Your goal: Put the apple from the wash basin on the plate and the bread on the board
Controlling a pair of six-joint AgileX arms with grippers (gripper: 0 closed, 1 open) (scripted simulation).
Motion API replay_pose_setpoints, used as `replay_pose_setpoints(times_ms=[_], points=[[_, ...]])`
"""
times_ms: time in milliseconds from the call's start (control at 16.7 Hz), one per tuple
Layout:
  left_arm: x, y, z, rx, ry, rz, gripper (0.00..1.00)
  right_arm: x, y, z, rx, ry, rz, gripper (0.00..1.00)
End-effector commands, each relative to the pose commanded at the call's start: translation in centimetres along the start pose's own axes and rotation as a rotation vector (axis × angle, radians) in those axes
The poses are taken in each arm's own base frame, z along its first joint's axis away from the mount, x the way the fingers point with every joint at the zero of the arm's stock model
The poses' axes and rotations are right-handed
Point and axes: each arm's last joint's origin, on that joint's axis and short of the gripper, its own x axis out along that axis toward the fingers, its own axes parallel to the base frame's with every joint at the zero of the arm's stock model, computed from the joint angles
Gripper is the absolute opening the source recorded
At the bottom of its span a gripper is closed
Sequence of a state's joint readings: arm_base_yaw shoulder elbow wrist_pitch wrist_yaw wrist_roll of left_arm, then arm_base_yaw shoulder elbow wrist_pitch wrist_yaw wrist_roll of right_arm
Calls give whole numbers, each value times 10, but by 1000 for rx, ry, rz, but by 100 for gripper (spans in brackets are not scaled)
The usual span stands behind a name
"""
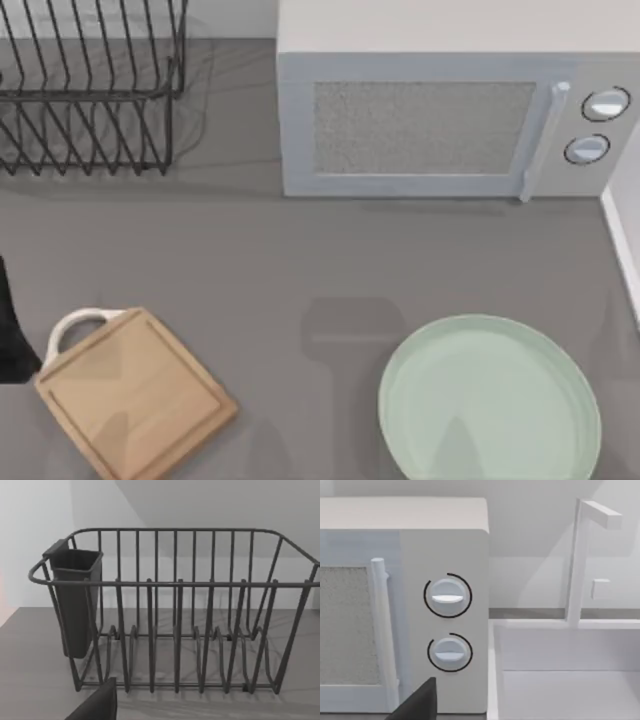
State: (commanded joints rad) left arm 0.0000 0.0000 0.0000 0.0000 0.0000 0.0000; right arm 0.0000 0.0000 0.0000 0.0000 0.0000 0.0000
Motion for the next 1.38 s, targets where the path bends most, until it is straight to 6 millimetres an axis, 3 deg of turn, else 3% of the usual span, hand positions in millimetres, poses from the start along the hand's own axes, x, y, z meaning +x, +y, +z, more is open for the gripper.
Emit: replay_pose_setpoints(times_ms=[780,1080,1260,1380], points=[[0,0,0,0,0,0,100,0,-1,6,-6,20,-5,100],[0,0,0,0,0,0,100,11,-5,46,-47,204,-39,100],[0,0,0,0,0,0,100,35,-11,78,-76,392,-64,100],[0,0,0,0,0,0,100,61,-18,96,-91,539,-76,100]])
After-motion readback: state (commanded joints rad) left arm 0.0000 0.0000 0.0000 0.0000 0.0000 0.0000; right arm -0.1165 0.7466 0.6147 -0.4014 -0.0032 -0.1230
